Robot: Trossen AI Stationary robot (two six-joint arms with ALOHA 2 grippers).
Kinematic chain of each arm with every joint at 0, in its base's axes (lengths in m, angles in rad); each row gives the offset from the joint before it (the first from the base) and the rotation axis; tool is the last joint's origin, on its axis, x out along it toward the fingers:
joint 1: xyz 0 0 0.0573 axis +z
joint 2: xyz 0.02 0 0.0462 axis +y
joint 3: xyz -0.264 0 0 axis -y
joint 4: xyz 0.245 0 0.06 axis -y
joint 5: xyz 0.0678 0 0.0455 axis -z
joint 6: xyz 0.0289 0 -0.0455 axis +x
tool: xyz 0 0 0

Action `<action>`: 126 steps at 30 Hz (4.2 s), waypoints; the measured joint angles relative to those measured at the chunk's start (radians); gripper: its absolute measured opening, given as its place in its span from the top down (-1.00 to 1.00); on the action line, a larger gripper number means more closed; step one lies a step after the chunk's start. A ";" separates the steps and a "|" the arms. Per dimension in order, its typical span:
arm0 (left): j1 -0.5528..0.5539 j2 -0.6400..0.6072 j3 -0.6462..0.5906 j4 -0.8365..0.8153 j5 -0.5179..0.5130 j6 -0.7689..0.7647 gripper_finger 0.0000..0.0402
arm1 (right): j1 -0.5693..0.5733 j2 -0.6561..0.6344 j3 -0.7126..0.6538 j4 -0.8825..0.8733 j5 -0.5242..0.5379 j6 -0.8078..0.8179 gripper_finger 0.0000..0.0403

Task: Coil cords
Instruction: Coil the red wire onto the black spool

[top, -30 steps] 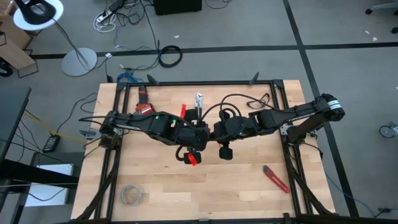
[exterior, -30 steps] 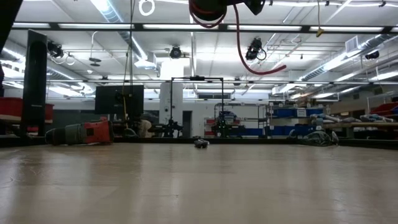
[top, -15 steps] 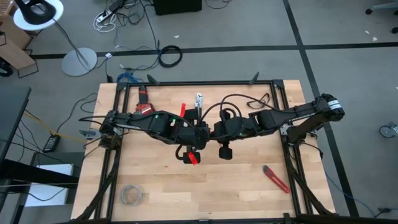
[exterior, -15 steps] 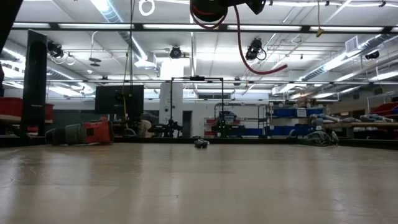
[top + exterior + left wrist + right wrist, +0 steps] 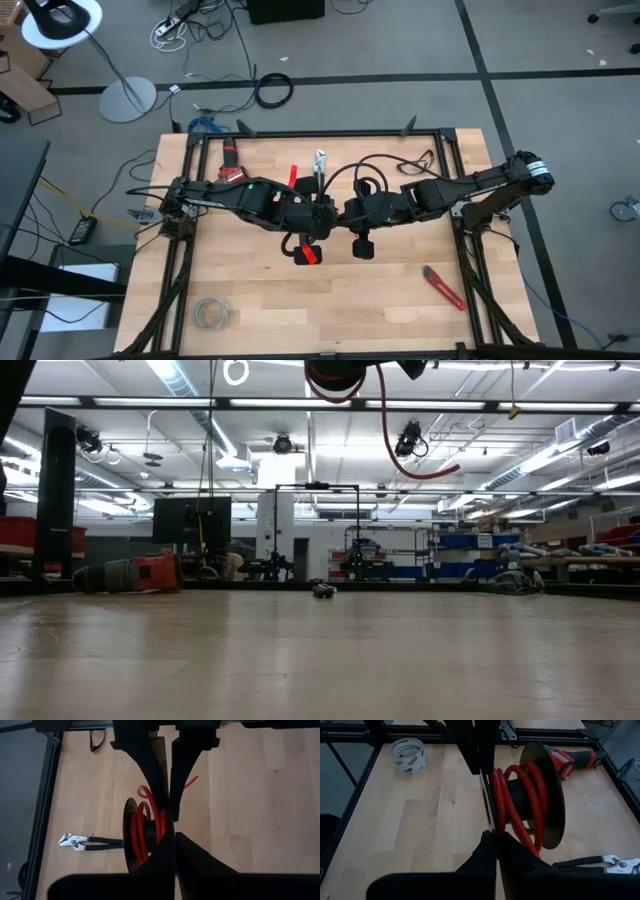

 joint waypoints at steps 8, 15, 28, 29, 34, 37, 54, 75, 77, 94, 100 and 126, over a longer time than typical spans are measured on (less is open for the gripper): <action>0.000 0.000 0.000 -0.001 0.017 -0.003 0.87 | 0.000 0.000 0.000 0.003 0.000 0.000 1.00; -0.001 0.000 -0.001 -0.002 0.022 -0.021 0.66 | 0.000 0.000 0.000 0.010 0.002 0.000 1.00; -0.001 0.001 -0.002 -0.002 0.003 -0.023 0.80 | 0.000 0.000 0.000 0.014 0.004 0.000 1.00; -0.001 0.001 -0.002 -0.002 0.002 -0.023 0.85 | 0.000 0.000 0.000 0.016 0.004 0.000 1.00; 0.000 0.001 -0.002 -0.003 0.000 -0.026 0.97 | 0.000 0.000 0.000 0.021 0.004 0.000 1.00; 0.000 0.001 -0.002 -0.006 -0.002 -0.025 0.98 | 0.000 0.000 0.000 0.022 0.007 0.000 1.00; -0.040 -0.028 -0.001 0.040 -0.179 0.035 1.00 | 0.106 -0.024 -0.002 0.084 0.280 -0.125 0.96; -0.098 -0.081 -0.001 0.297 -0.280 0.073 1.00 | 0.307 -0.164 0.000 0.281 0.506 -0.367 0.87; -0.097 -0.079 -0.003 0.306 -0.280 0.074 1.00 | 0.322 -0.176 0.001 0.328 0.506 -0.388 0.88; -0.086 -0.071 -0.221 0.690 -0.213 0.160 1.00 | 0.354 -0.185 0.002 0.423 0.462 -0.439 0.95; -0.065 -0.074 -0.285 0.783 -0.171 0.165 1.00 | 0.342 -0.185 0.002 0.399 0.451 -0.417 0.97; -0.028 -0.074 -0.365 0.998 -0.037 0.250 1.00 | 0.326 -0.185 0.002 0.384 0.422 -0.392 0.86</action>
